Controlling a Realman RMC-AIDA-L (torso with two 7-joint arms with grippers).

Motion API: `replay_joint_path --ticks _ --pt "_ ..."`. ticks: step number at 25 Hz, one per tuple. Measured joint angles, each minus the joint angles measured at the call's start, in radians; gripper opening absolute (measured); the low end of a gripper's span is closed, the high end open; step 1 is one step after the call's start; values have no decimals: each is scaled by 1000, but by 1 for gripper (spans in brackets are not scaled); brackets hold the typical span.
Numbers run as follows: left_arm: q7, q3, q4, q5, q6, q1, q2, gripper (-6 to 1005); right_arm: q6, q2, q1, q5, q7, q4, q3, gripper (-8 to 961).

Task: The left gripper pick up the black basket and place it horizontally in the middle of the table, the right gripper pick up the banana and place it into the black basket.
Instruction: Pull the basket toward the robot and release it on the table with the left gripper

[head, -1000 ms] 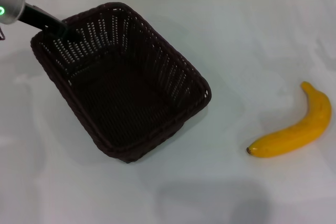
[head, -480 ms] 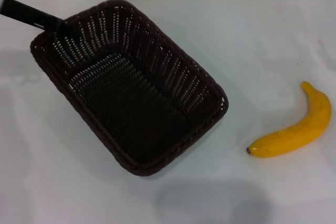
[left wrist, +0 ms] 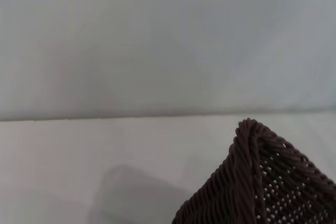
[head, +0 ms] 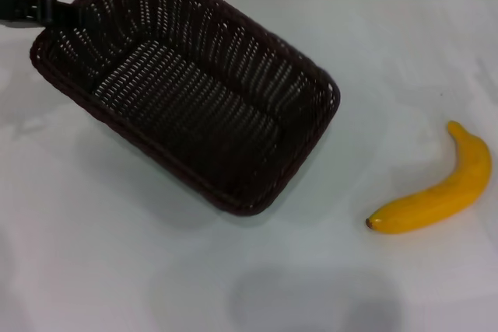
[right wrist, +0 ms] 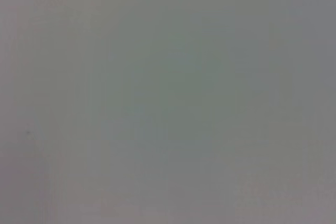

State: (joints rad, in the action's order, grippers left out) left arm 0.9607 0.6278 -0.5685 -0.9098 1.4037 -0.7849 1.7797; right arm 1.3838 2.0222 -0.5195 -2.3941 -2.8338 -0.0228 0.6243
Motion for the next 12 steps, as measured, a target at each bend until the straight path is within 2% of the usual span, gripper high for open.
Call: replay_joint_path --ticks 7,12 --pt "-19 -78 2 -136 -47 97 39 203 -8 -4 8 0 -11 19 0 871" --pt "-44 -82 21 -170 -106 139 86 214 -66 -3 11 1 -60 55 7 871"
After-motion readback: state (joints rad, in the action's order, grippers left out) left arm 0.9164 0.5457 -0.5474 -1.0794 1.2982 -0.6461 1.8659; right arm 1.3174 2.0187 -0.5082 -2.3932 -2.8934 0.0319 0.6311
